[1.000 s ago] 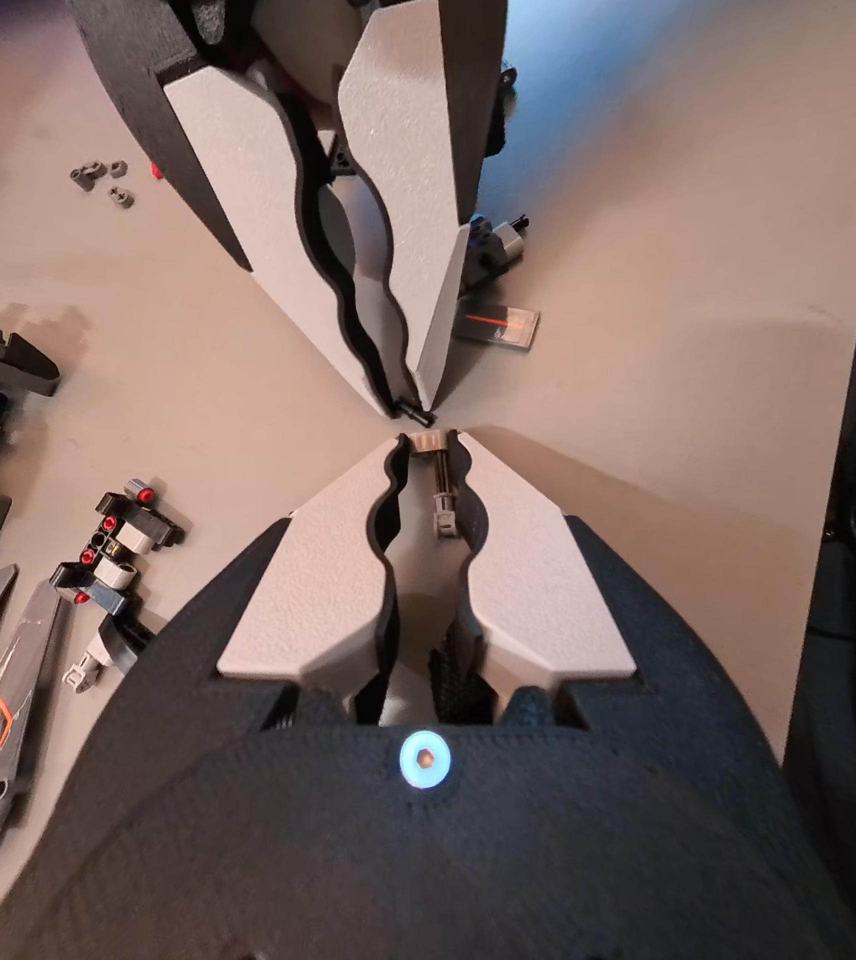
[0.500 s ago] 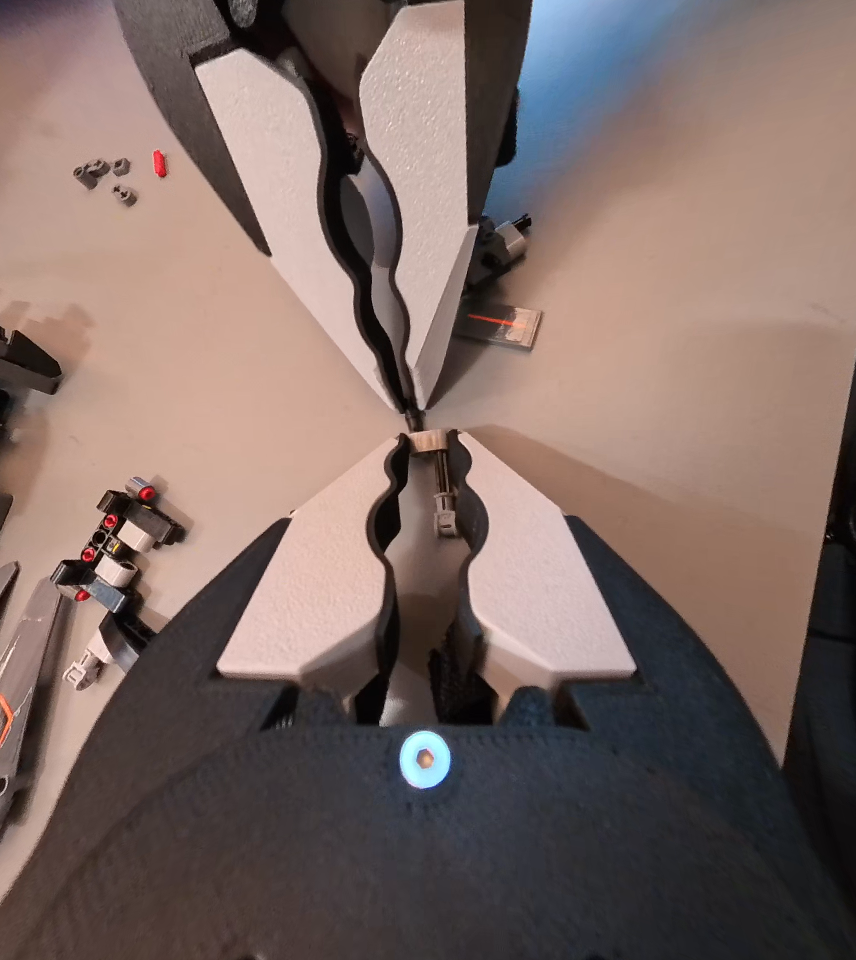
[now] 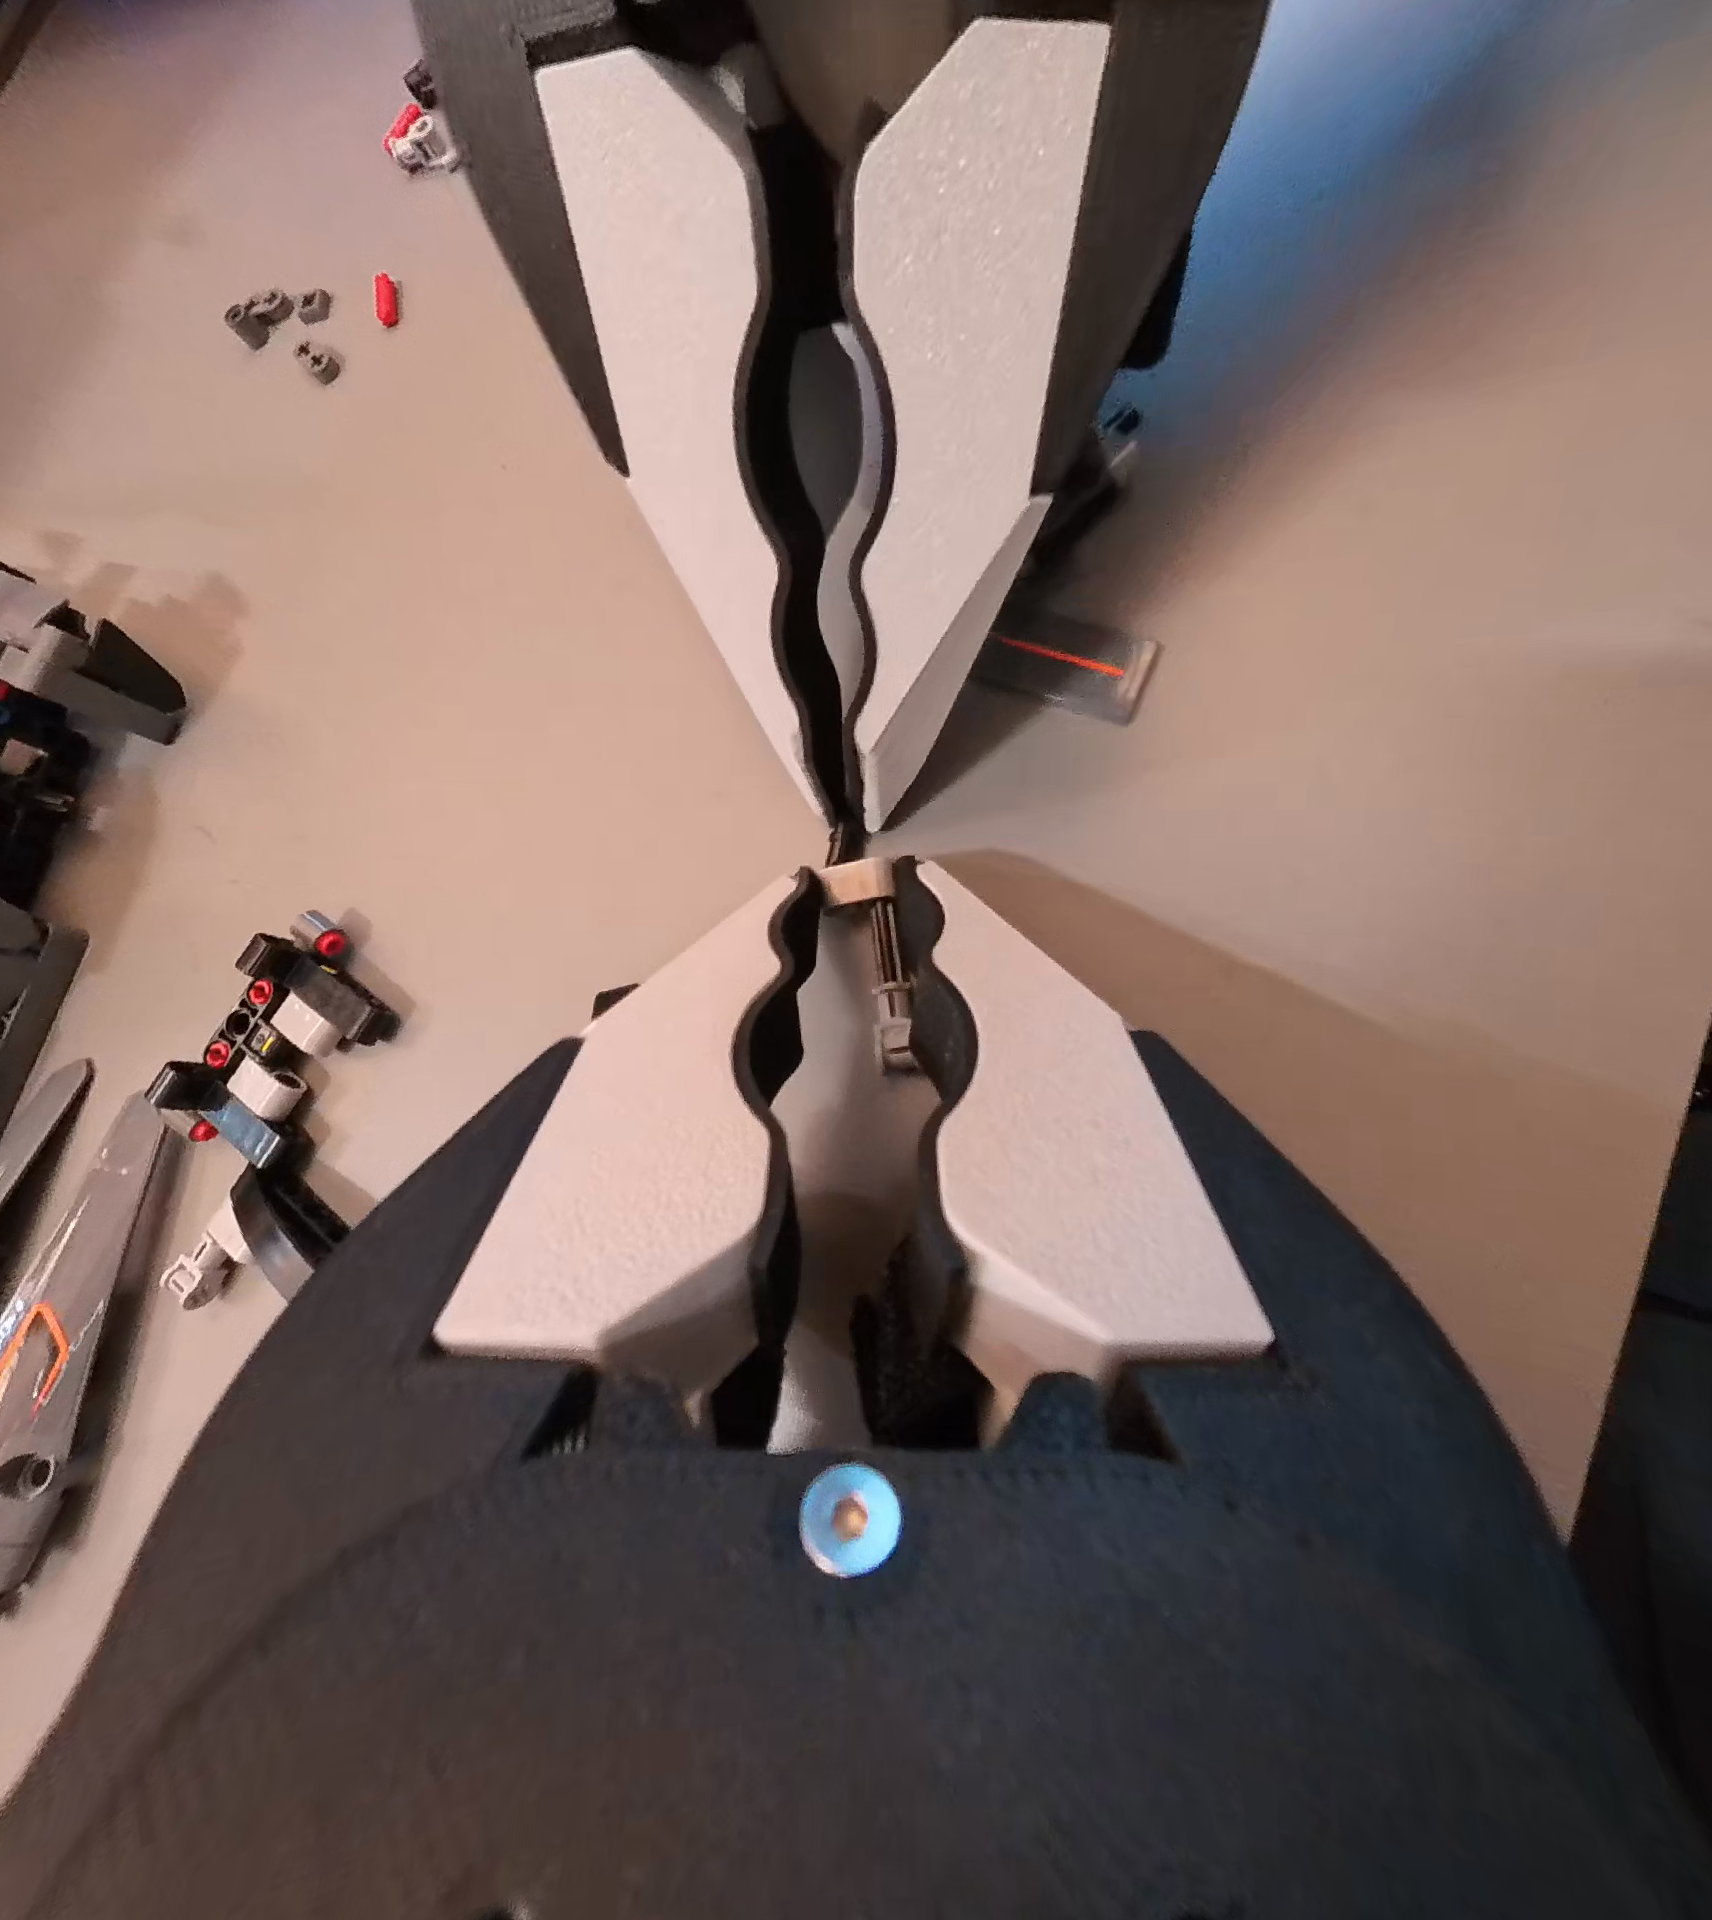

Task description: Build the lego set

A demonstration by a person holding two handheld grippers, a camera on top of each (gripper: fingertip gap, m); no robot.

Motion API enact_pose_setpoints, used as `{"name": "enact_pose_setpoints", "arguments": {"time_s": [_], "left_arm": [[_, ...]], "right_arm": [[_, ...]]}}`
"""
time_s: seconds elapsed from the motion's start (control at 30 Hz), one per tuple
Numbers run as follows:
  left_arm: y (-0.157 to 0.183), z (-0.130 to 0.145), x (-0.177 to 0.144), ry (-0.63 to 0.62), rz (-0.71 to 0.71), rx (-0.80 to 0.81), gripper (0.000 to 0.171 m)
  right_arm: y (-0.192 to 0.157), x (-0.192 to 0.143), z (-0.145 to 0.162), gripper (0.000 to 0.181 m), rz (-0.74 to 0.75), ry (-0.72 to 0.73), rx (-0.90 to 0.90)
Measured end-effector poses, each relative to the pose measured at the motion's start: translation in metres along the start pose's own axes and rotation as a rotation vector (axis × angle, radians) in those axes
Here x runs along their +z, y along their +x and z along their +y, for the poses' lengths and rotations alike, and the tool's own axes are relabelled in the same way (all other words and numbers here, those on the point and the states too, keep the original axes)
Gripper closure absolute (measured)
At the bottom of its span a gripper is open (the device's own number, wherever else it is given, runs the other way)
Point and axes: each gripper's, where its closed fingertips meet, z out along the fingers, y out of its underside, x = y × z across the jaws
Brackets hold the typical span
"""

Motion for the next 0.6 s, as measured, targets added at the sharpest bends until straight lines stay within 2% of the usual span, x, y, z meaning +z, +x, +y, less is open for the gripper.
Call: {"name": "enact_pose_setpoints", "arguments": {"time_s": [0.6], "left_arm": [[0.0012, 0.0001, 0.0002, 0.018, 0.068, 0.046, 0.158]], "right_arm": [[-0.0018, 0.0001, -0.0001, 0.18, -0.162, 0.001, -0.171]]}}
